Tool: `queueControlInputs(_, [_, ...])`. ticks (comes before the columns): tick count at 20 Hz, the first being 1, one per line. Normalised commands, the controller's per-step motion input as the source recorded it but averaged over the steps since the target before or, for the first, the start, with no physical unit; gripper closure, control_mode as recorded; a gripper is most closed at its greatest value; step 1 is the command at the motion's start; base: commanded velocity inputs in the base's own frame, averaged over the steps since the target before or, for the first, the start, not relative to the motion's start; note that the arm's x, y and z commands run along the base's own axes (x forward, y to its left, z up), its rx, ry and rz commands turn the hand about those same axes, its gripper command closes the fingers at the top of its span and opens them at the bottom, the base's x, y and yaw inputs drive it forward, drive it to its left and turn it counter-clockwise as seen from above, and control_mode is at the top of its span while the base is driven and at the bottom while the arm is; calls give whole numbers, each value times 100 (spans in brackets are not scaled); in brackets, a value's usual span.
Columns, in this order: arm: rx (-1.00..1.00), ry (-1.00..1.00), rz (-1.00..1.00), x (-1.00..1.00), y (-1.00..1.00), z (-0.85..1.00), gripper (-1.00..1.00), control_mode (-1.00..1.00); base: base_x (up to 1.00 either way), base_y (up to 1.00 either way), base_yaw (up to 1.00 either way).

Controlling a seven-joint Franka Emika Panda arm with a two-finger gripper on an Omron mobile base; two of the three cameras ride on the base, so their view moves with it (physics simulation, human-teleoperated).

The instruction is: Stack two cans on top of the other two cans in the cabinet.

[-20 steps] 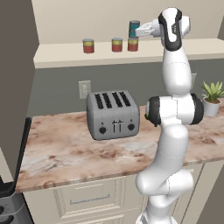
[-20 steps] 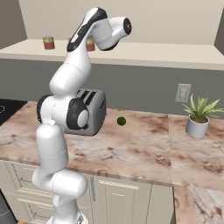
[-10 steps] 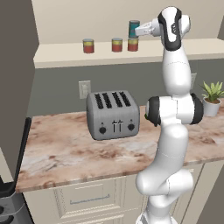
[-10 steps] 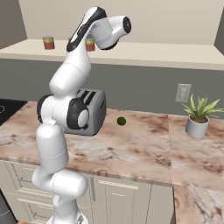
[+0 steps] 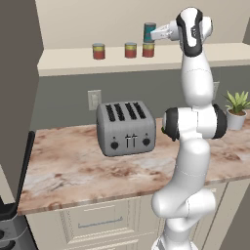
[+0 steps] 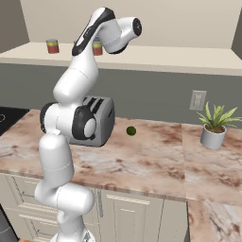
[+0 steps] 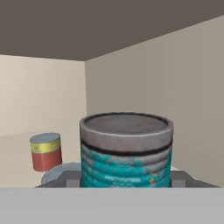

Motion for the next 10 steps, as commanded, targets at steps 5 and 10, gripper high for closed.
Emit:
queueControlInputs(5, [0,0,0,0,5,0,100,-100,0,0,0])
queueControlInputs(10, [0,0,0,0,0,0,100,-100,0,0,0])
